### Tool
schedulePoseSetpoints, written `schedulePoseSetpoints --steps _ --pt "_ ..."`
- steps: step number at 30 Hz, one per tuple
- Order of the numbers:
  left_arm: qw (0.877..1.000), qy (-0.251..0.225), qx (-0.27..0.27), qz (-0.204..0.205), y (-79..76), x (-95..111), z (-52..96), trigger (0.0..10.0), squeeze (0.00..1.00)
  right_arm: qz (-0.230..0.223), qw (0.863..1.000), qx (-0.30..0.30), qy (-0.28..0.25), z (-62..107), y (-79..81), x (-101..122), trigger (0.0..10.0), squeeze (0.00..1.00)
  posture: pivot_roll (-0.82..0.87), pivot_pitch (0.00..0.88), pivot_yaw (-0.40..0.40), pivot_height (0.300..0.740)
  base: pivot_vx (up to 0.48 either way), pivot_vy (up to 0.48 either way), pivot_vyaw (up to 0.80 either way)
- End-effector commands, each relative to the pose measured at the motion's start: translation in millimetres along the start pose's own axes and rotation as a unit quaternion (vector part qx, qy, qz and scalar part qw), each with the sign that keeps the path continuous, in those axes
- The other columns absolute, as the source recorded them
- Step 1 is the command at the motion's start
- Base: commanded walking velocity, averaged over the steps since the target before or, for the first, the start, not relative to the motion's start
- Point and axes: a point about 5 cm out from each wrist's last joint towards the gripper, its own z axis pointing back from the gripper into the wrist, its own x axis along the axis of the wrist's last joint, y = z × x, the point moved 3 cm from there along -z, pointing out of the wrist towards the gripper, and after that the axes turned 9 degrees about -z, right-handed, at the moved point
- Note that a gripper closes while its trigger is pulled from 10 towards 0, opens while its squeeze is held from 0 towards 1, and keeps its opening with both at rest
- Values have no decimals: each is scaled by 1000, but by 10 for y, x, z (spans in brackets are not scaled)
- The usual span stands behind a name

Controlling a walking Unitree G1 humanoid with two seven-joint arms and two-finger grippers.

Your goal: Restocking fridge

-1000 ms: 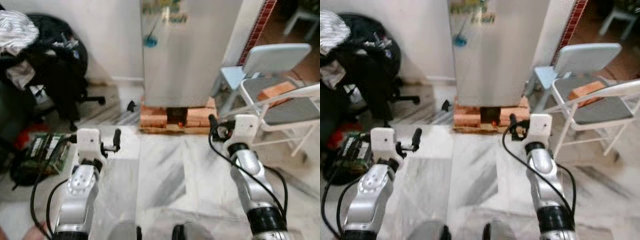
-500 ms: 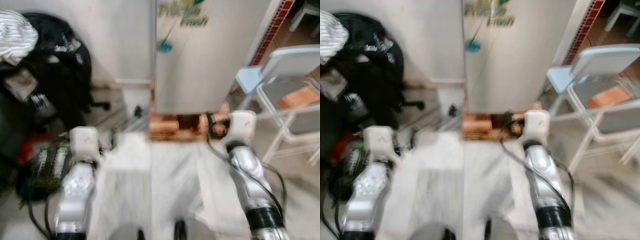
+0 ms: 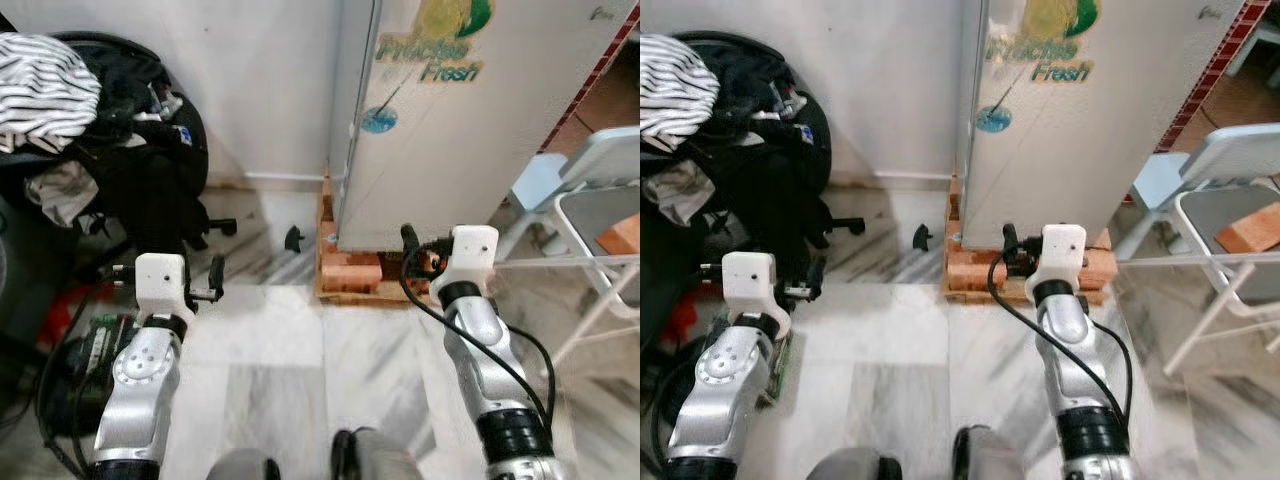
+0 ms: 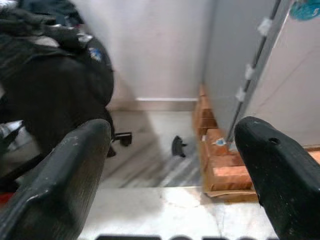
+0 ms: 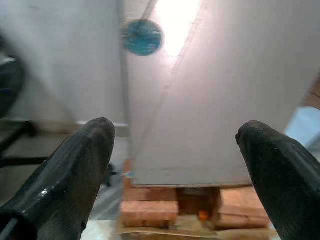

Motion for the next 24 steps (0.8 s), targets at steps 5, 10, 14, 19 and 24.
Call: schedulePoseSetpoints --steps 5,10,14,19,24 --pt "1000 -8 -1 -20 81 19 25 10000 0 -7 1000 8 -8 -17 75 34 10000 0 133 97 -8 740 411 186 0" --pt "1000 -6 -3 -18 66 12 20 10000 0 -7 1000 3 -5 -29 62 28 10000 0 135 96 -9 740 480 0 -320" --pt "1000 2 0 -16 59 -12 9 10000 0 -6 1000 5 -10 -61 75 57 10000 0 134 96 -7 740 457 0 -800" --pt "998 7 -21 -64 -30 -31 -48 10000 0 -8 1000 12 -23 -165 147 129 10000 0 154 76 7 740 82 0 -496" --pt "990 -19 -57 -124 -72 117 -88 10000 0 -5 999 16 -41 -251 196 227 10000 0 155 56 19 740 0 0 0"
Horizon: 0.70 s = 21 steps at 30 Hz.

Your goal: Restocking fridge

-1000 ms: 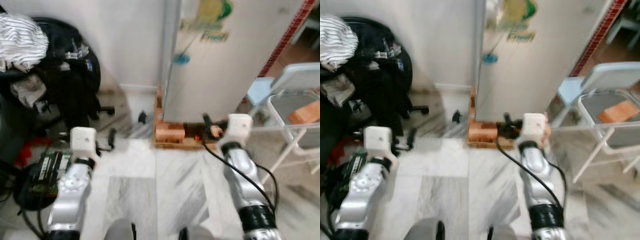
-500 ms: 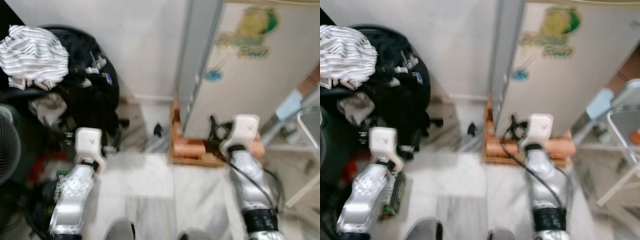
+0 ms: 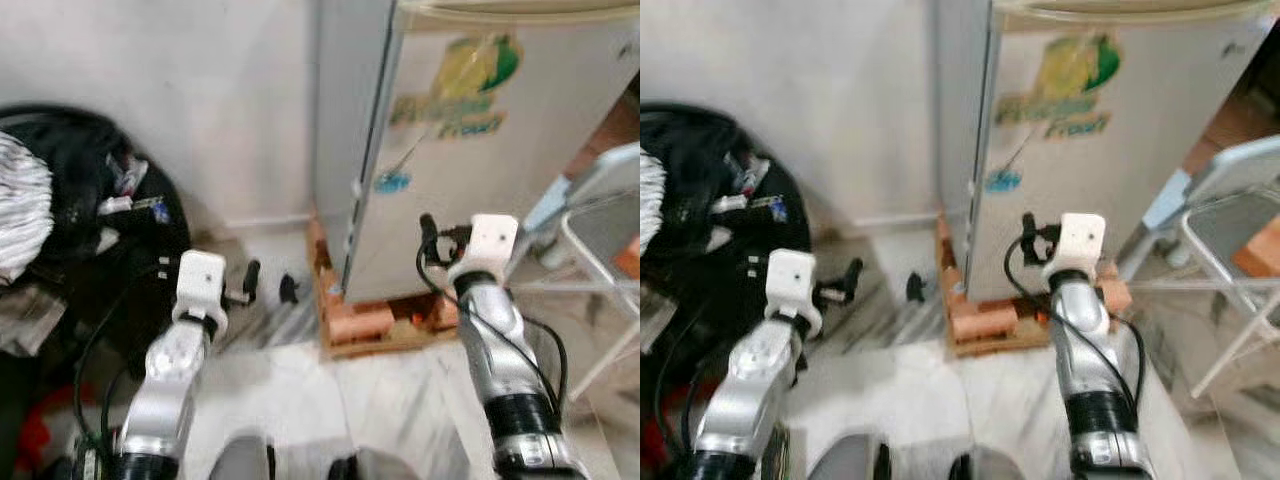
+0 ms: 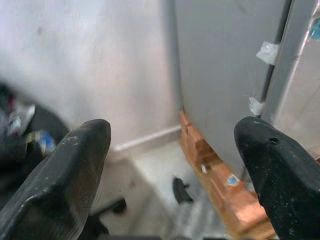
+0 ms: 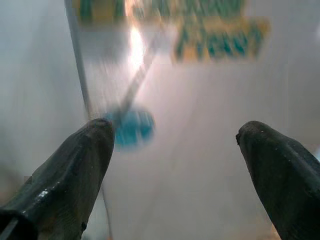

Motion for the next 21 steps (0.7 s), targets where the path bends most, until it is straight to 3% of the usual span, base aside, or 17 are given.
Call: schedulePoseSetpoints --steps 1,4,8,14,21 --pt "999 -10 -5 -35 52 88 2 10000 0 10 1000 -4 8 31 -37 -71 10000 0 157 57 18 740 0 0 0" --pt "1000 -2 20 -17 160 53 33 10000 0 10 1000 -11 8 16 -53 -79 10000 0 175 52 25 740 0 0 0" --pt "999 10 29 -24 202 -37 108 10000 0 13 1000 -12 5 45 -80 -64 10000 0 166 56 22 740 0 0 0" --pt "999 21 28 -12 95 -132 118 10000 0 19 999 -30 25 184 -225 -208 10000 0 145 55 0 740 0 0 0" --pt "1000 21 8 5 -80 -159 107 10000 0 18 998 -43 39 294 -278 -303 10000 0 125 57 -19 740 0 441 -57"
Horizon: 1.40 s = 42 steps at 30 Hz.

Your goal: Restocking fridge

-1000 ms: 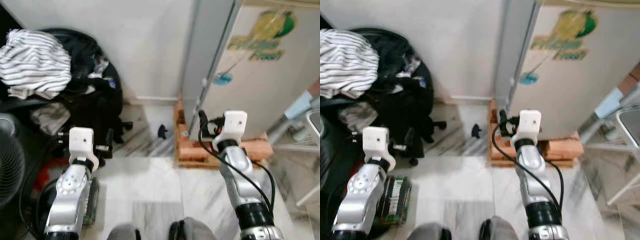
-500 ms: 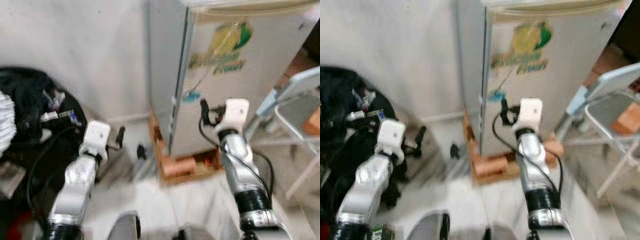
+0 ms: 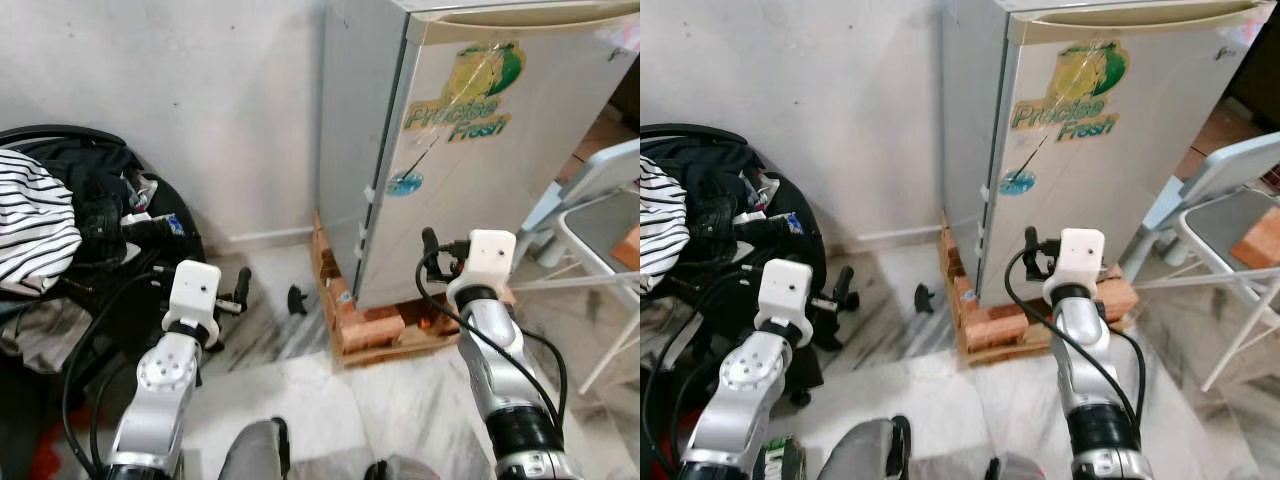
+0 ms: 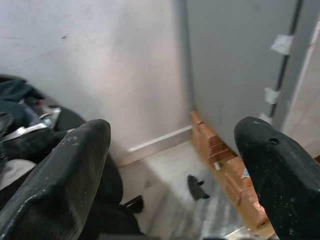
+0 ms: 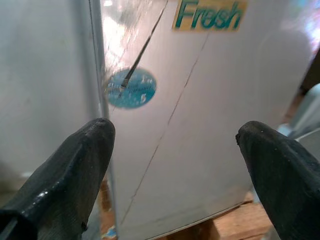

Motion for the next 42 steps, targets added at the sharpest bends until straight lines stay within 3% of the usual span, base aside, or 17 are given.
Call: schedulePoseSetpoints --steps 1,12,25,33,37,42 --pt "1000 5 -5 3 -51 -29 -12 10000 0 -1 1000 4 -5 4 34 42 10000 0 125 59 -22 740 0 435 0" --pt "999 -28 -30 -12 -104 57 -31 10000 0 2 1000 24 -16 -86 144 154 10000 0 130 80 -54 740 286 190 -419" --pt "998 -25 -57 -1 -197 29 -8 10000 0 0 1000 21 -16 -64 137 152 10000 0 130 87 -45 740 454 0 -171" --pt "998 -29 -58 2 -207 41 -19 10000 0 2 1000 21 -9 -58 153 114 10000 0 135 87 -47 740 442 0 -753" --pt "996 -47 -72 2 -248 112 -15 10000 0 4 1000 23 -5 -38 148 96 10000 0 141 91 -51 740 0 0 -800" --pt "998 -36 -51 8 -181 80 -12 10000 0 8 1000 25 0 -17 143 67 10000 0 143 92 -51 740 0 0 -800"
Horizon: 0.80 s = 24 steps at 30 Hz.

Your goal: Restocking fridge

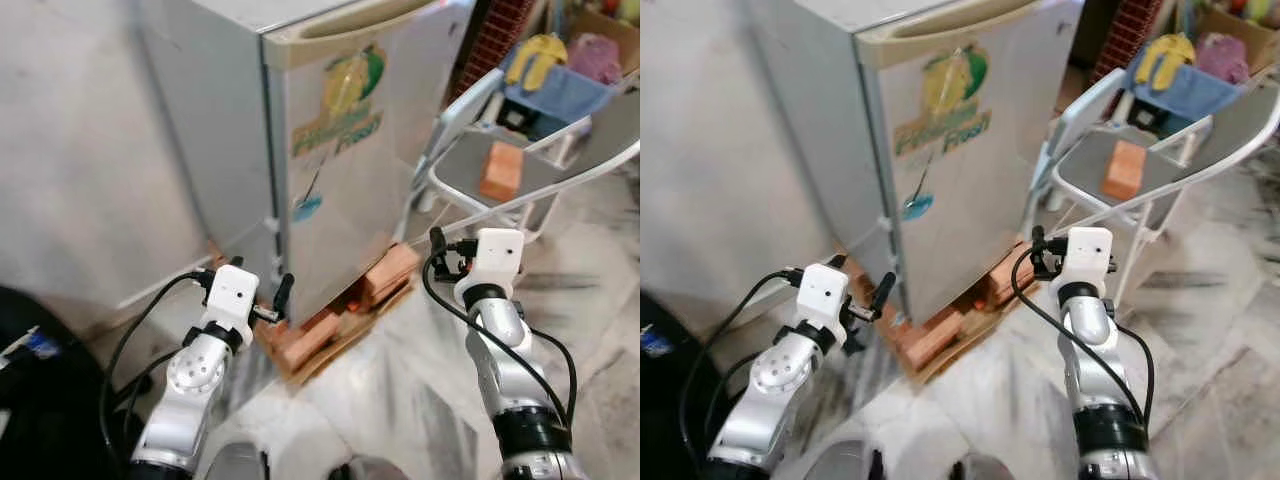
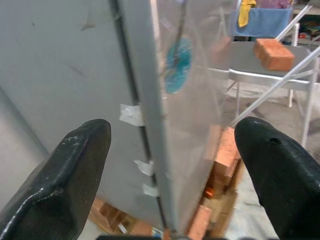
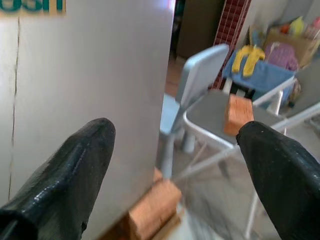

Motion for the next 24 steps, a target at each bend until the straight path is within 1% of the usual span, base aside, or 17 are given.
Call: schedulePoseSetpoints --steps 1,4,5,7,10,13,15,17,24 --pt "999 15 27 7 107 -58 24 10000 0 11 1000 10 15 72 -14 -75 10000 0 147 91 -51 740 0 0 -800" --pt "999 19 36 10 163 -69 33 10000 0 19 1000 11 21 115 -89 -103 10000 0 147 91 -52 740 0 0 -800" --pt "999 19 36 10 163 -69 33 10000 0 19 1000 11 21 115 -89 -103 10000 0 147 91 -52 740 0 0 -800" --pt "999 17 38 4 185 -66 36 10000 0 22 999 7 25 130 -142 -119 10000 0 145 91 -51 740 0 0 -544" --pt "999 18 41 7 202 -74 34 10000 0 22 999 5 24 122 -144 -108 10000 0 143 89 -50 740 0 0 -435" --pt "999 16 40 6 198 -64 27 10000 0 20 1000 5 21 102 -122 -90 10000 0 145 86 -48 740 0 0 0" --pt "999 15 37 4 187 -56 18 10000 0 18 1000 6 20 97 -100 -85 10000 0 145 86 -48 740 0 298 0" --pt "1000 10 29 -1 154 -36 11 10000 0 15 1000 10 20 94 -67 -85 10000 0 147 85 -47 740 0 396 -453" --pt "999 14 29 1 131 -52 27 10000 0 12 1000 14 20 105 -36 -89 10000 0 144 90 -49 740 0 445 -457"
